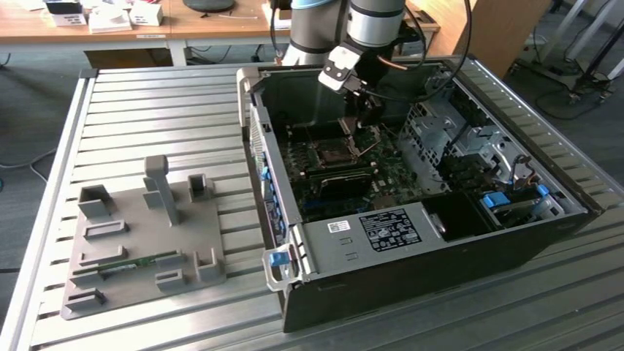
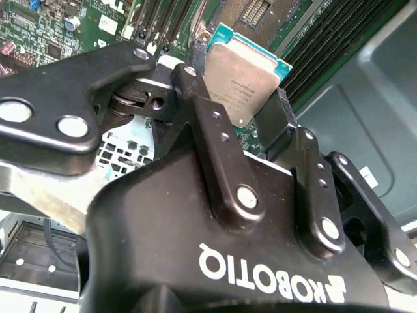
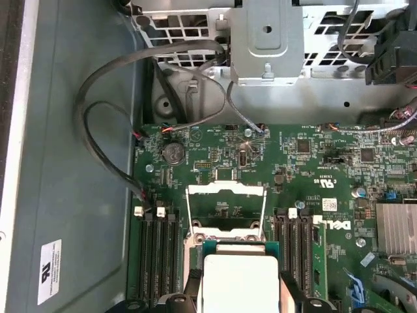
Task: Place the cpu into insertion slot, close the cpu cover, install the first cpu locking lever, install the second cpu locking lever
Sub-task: 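Place the cpu into insertion slot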
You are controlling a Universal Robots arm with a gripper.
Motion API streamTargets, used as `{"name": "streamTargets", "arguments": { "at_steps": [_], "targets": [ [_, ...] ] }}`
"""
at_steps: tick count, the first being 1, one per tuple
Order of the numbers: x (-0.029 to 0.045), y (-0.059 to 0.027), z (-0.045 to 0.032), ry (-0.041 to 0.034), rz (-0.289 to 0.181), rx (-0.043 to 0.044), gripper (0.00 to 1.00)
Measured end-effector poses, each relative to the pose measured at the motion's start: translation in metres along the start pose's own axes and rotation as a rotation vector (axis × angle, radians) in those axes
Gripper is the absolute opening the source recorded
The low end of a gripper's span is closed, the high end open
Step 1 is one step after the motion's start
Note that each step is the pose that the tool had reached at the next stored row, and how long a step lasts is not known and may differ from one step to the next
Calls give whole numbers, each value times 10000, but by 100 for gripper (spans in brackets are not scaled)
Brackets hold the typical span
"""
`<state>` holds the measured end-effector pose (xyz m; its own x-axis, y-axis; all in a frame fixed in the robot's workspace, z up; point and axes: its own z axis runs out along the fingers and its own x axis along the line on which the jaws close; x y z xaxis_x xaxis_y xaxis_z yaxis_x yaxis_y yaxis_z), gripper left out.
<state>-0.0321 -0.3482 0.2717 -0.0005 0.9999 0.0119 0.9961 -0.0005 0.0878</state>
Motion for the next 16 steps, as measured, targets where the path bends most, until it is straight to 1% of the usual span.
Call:
{"name": "streamTargets", "arguments": {
  "at_steps": [2,3,4,6,7,11,14,16],
  "targets": [
    [0,-1,1,1,2,-1,54],
    [1,-1,3,4,2,31,54],
    [1,-2,6,7,4,121,54],
    [0,-2,9,1,6,395,54],
    [0,-2,10,1,7,475,54],
    [0,-2,13,1,8,554,54],
    [0,-10,23,5,-5,553,54],
    [0,-19,36,9,-106,557,54]
  ]
}}
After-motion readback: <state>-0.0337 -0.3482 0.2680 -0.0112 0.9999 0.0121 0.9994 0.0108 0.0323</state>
